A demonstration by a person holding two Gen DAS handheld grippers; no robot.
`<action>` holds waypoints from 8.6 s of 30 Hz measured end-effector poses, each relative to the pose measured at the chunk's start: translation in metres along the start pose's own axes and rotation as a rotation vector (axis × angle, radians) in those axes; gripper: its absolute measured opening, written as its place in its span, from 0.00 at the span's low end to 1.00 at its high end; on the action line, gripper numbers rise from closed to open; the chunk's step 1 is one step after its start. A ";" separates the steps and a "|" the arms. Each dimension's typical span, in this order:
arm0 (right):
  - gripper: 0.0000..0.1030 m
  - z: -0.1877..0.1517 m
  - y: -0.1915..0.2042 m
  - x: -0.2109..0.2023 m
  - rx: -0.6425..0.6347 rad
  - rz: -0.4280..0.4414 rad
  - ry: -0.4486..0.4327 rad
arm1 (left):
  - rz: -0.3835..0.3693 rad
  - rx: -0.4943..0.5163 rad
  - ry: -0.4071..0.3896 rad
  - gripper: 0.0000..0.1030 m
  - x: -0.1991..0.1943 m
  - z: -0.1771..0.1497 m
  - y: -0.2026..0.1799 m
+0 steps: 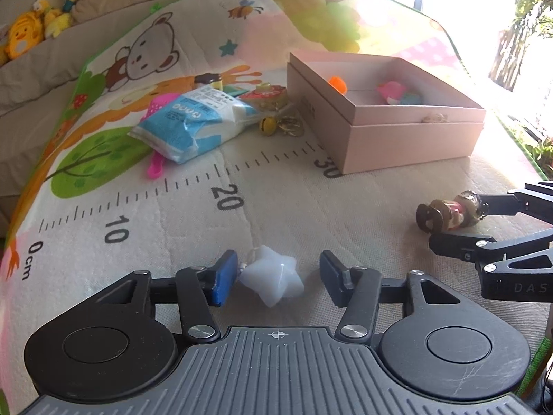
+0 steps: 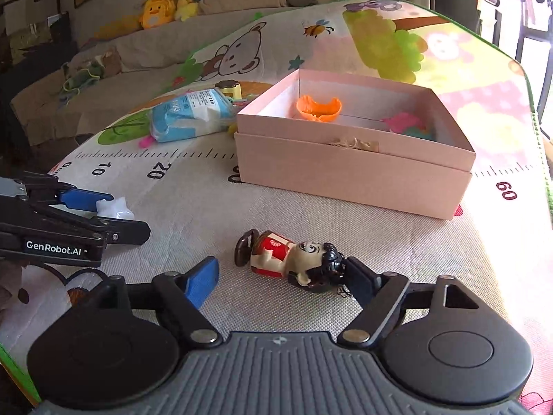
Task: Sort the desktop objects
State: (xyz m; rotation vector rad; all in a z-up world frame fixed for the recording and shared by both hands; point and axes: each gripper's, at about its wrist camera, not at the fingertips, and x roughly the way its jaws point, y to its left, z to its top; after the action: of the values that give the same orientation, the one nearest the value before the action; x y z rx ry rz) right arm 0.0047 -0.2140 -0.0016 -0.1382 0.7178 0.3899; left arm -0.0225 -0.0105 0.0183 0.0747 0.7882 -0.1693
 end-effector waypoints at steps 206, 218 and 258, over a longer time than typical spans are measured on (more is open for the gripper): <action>0.95 -0.034 -0.033 -0.018 0.065 -0.069 -0.041 | -0.098 0.069 -0.008 0.83 0.000 0.000 -0.042; 0.79 -0.006 -0.020 -0.020 0.010 -0.007 -0.072 | -0.059 0.155 -0.046 0.59 -0.023 -0.015 -0.038; 0.75 -0.002 -0.119 -0.014 0.187 -0.014 0.024 | -0.031 0.133 -0.086 0.94 -0.010 0.027 -0.054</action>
State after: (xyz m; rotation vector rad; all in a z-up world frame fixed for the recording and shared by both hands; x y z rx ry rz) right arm 0.0407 -0.3283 0.0052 0.0285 0.7722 0.3063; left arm -0.0204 -0.0658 0.0441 0.1798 0.6925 -0.2527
